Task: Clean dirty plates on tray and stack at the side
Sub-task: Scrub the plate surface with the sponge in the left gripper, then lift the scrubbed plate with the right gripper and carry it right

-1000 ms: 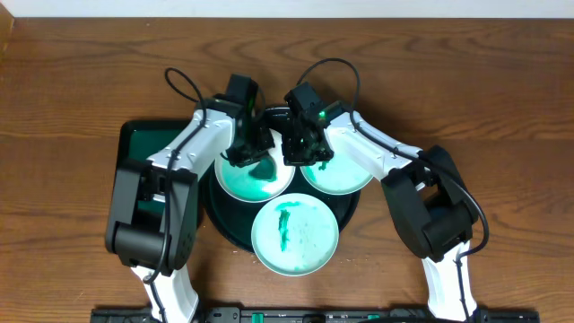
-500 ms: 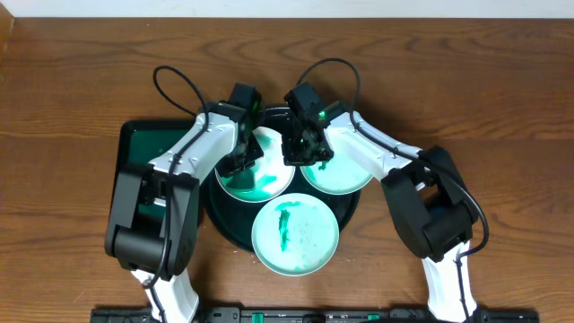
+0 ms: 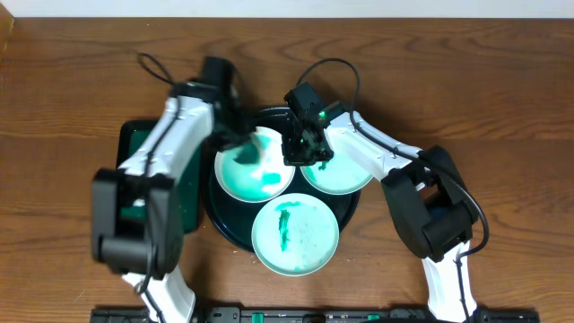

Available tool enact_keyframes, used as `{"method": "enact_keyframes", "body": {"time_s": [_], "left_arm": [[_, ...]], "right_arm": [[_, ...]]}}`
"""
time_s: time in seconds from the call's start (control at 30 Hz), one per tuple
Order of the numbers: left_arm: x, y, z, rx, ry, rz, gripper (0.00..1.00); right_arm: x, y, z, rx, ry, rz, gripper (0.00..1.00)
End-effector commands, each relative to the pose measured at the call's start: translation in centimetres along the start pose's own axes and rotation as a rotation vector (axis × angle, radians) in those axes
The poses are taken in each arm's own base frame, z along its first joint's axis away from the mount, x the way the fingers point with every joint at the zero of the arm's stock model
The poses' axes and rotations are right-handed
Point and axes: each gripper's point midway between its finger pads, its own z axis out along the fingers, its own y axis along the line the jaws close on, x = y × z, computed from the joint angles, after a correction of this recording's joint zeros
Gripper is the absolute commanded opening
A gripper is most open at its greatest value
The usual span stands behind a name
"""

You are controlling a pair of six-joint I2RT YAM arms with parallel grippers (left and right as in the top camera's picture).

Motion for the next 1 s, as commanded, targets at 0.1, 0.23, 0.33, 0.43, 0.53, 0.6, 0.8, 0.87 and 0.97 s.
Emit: {"method": "enact_keyframes", "body": {"time_s": [0.1,0.23,0.33,0.43,0.53,0.6,0.8,0.87,0.97], "left_arm": [[-4.6,5.2,-13.1,-0.073,-0.325,-0.118,0.07],[-4.5,8.5,-15.2,-0.109,-0.348,-0.204,0.07],[-3.9,10.8,-15.4,-0.140,-0.315,-0.257,0.07],[-4.0,12.4,-15.5,-0.154,-0.308,-0.299,0.07],[-4.2,13.6,-15.8,-0.160,-0.315,-0.332,0.07],[-4.4,14.1,-16.0,-0.162,-0.323,-0.347,0.07],[-4.6,15.0,-16.3,-0.165,-0.333,-0.370,0.07],[-4.6,15.0,-16.3,-0.165,-0.333,-0.371,0.07],[-4.7,15.0,-16.3,-0.164,-0.336,-0.370,0.07]], "right_arm": [[1.2,-0.3,1.9,0.047,0.027,-0.062,0.01],[0.8,0.9,1.2,0.050,0.014,-0.125,0.01],[-0.5,1.1,-0.9,0.174,-0.049,-0.219,0.01],[-1.7,2.7,-3.5,0.295,-0.139,-0.358,0.01],[-1.9,4.7,-5.7,0.385,-0.230,-0.437,0.01],[-2.0,5.5,-7.1,0.459,-0.299,-0.478,0.01],[-2.4,7.5,-13.3,0.740,-0.566,-0.544,0.01],[-2.4,8.2,-15.9,0.822,-0.659,-0.557,0.01],[-2.1,9.4,-20.9,0.963,-0.834,-0.540,0.01]]}}
